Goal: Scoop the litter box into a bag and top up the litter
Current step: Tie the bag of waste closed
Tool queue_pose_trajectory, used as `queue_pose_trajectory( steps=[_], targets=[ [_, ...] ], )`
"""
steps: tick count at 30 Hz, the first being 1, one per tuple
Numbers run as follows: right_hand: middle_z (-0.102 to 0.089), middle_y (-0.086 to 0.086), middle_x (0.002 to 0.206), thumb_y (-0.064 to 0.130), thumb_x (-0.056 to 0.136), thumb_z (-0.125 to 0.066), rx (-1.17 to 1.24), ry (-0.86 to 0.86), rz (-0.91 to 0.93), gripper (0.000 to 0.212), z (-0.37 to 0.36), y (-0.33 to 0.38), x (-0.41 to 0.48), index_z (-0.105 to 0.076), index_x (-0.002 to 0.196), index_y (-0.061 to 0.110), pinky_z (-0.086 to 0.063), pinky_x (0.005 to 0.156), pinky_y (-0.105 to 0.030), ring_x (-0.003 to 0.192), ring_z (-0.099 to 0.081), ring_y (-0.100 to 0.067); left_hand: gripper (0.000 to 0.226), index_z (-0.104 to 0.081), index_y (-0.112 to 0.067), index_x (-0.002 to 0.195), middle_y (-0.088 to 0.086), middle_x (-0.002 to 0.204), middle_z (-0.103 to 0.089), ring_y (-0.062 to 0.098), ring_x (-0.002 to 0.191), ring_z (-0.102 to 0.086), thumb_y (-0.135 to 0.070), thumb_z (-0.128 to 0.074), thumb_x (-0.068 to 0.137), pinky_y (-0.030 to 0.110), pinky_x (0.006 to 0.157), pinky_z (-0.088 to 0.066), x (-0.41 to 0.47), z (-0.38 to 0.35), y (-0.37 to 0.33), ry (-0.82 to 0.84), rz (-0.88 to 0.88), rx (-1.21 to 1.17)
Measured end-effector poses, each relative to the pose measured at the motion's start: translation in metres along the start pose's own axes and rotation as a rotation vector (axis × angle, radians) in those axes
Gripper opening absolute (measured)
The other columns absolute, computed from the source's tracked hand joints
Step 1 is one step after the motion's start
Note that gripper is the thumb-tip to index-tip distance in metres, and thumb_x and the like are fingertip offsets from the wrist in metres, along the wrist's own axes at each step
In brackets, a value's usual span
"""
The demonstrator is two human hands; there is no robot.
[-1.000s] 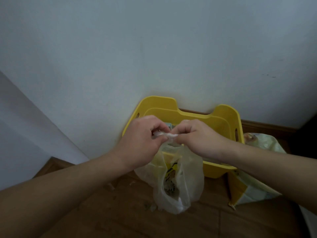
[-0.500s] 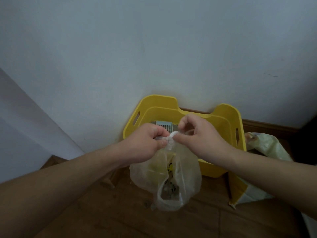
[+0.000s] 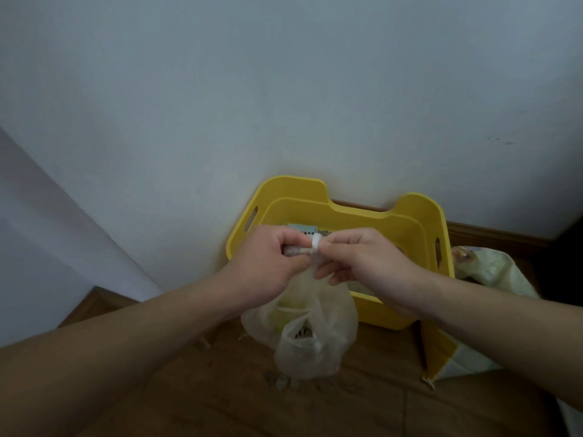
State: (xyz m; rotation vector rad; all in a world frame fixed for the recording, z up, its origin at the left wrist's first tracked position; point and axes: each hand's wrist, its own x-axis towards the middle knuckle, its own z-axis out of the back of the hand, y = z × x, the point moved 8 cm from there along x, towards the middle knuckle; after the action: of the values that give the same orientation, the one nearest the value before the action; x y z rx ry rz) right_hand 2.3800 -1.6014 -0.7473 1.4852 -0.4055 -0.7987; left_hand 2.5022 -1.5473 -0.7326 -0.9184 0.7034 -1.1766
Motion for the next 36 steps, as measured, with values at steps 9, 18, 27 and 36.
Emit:
queue_pose_trajectory(
  steps=[9,18,27,36],
  targets=[
    [-0.065,-0.007,0.063,0.003,0.091,-0.066,-0.04,-0.107,0.124,0.013,0.006,0.005,0.004,-0.07,0.079,0.0,-0.047,0.056,-0.022,0.057,-0.059,-0.009,0.024,-0.071,-0.008,0.089,0.003,0.078,-0.071,0.011,0.072,-0.065,0.008,-0.079,0.073,0.022,0.069,-0.056,-0.003,0.006,-0.004,-0.079,0.037,-0.278],
    [-0.066,-0.004,0.069,0.007,0.093,-0.063,0.025,-0.114,0.171,0.014,0.009,0.02,0.005,-0.065,0.079,0.007,-0.047,0.061,-0.025,0.066,-0.061,-0.011,0.02,-0.074,-0.007,0.085,0.007,0.075,-0.069,0.017,0.071,-0.064,0.012,-0.07,0.079,0.024,0.065,-0.056,0.003,0.016,-0.007,-0.112,0.14,-0.473],
    [-0.067,0.005,0.066,0.003,0.096,-0.058,-0.155,-0.102,0.354,0.015,0.012,0.039,-0.004,-0.059,0.081,0.006,-0.051,0.063,-0.026,0.064,-0.062,-0.008,0.02,-0.072,-0.028,0.074,-0.005,0.069,-0.069,0.004,0.063,-0.06,-0.01,-0.079,0.081,0.025,0.067,-0.052,0.011,0.026,-0.032,-0.085,-0.046,0.081],
    [-0.063,0.012,0.056,0.006,0.095,-0.061,-0.31,-0.181,0.394,0.026,0.028,0.066,-0.001,-0.067,0.075,0.023,-0.048,0.061,-0.023,0.057,-0.054,-0.005,0.018,-0.072,-0.003,0.07,0.008,0.06,-0.061,0.017,0.057,-0.051,-0.016,-0.079,0.079,0.028,0.057,-0.043,0.014,0.036,-0.034,-0.111,0.058,-0.182]
  ],
)
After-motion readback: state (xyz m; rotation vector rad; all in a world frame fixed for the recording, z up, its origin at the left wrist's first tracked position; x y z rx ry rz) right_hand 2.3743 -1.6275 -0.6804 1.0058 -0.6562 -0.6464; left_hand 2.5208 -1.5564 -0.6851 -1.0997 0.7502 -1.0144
